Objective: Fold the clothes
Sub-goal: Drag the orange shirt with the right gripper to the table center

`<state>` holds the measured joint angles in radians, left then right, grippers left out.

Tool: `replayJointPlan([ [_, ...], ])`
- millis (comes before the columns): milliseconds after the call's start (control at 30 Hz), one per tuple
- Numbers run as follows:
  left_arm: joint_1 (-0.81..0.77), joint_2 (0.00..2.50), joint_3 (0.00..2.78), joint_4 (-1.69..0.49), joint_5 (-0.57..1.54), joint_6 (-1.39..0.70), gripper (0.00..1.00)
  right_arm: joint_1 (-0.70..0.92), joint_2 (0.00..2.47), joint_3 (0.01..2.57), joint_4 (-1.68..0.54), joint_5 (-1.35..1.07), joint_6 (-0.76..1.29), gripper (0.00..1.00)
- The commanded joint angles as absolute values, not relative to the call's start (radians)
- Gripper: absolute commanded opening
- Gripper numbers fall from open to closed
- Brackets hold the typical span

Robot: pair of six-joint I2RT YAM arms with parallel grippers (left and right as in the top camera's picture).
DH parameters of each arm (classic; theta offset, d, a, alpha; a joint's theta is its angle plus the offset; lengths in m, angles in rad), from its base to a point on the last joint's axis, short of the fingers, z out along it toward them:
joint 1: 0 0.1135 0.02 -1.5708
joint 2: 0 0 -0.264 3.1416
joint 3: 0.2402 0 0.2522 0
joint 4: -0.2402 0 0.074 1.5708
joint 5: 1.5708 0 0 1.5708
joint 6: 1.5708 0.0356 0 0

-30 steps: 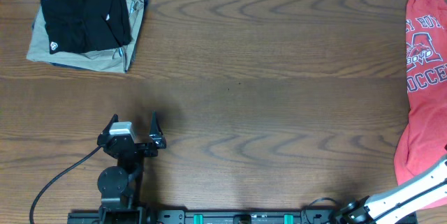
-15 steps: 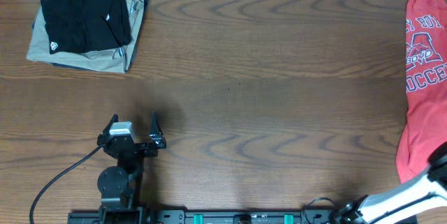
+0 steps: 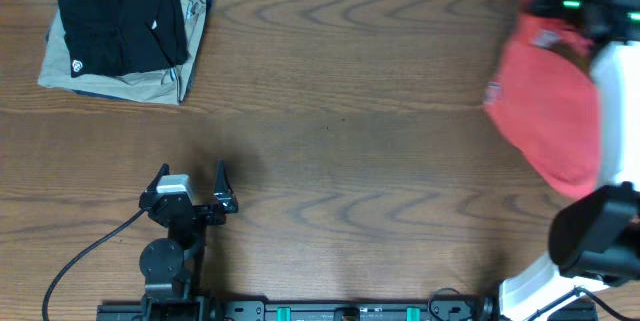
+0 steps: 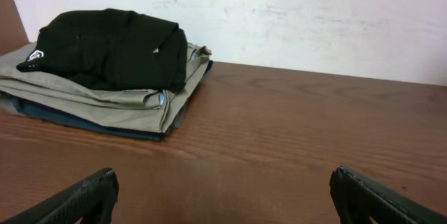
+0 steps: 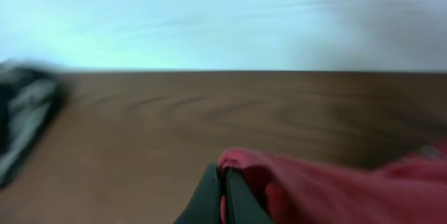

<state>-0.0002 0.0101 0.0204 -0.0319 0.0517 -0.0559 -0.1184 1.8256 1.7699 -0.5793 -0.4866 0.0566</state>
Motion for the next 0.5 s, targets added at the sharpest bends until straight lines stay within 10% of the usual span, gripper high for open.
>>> replayJointPlan([
  [0, 0.005, 0.004, 0.004, -0.067, 0.038, -0.064, 0.98, 0.052, 1.809, 1.78, -0.585, -0.59, 0.081, 0.01],
  [467, 0.005, 0.004, 0.004, -0.067, 0.038, -0.064, 0.98, 0.706, 1.846, 1.779, -0.804, -0.573, 0.074, 0.01],
])
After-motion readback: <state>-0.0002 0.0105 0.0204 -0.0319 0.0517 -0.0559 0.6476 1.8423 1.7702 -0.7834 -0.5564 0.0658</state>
